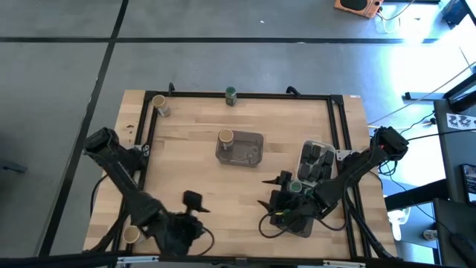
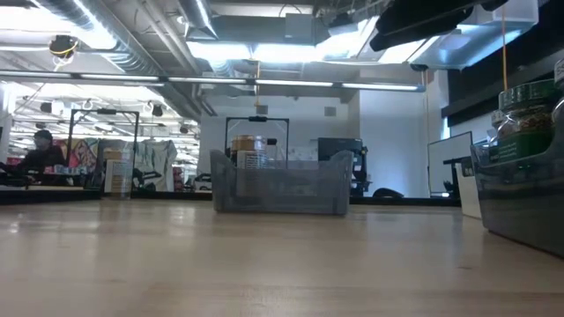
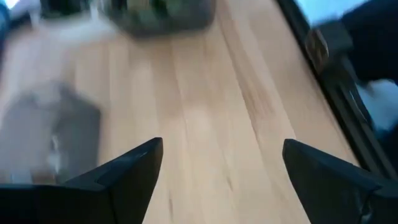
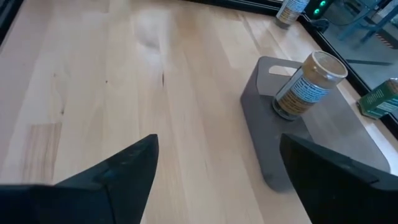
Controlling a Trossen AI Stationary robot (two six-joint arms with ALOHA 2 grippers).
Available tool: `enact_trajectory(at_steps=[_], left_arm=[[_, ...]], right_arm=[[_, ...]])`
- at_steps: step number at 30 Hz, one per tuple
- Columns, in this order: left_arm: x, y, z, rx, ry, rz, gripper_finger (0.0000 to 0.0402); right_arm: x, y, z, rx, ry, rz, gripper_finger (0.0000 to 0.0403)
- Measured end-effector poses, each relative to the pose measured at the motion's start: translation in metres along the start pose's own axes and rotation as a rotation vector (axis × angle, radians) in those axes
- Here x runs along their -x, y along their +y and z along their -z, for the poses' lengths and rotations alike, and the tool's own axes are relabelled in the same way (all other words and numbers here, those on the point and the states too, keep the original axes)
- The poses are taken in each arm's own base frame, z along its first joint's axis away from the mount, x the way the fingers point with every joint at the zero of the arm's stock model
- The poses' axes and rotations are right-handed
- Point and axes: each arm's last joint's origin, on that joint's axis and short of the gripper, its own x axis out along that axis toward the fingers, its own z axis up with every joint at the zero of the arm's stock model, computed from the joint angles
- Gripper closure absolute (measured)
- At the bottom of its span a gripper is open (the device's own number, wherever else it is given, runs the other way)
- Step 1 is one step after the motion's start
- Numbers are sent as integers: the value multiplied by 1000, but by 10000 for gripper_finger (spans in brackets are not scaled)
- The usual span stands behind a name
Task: Sort spices by type
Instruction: Put the bottom brown seasoning bottle into the top black bin
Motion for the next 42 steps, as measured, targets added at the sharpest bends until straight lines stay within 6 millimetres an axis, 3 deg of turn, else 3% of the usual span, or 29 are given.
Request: enact_trajectory(at_steps=[7, 20, 25, 32, 42], left_arm=[[34, -9, 20, 206, 296, 81, 73], [54, -28, 49, 520, 682, 174, 73], [65, -39, 56, 629, 773, 189, 73], [83, -55, 68, 623, 795, 198, 73], [105, -62, 88, 582, 820, 99, 73]], right_arm=[[-2, -1, -2, -17, -11, 1, 70], [-21, -21, -5, -23, 34, 69, 70], [-32, -36, -6, 22, 71, 118, 70], [-45, -51, -10, 33, 105, 131, 70], [-50, -57, -11, 18, 119, 113, 70]])
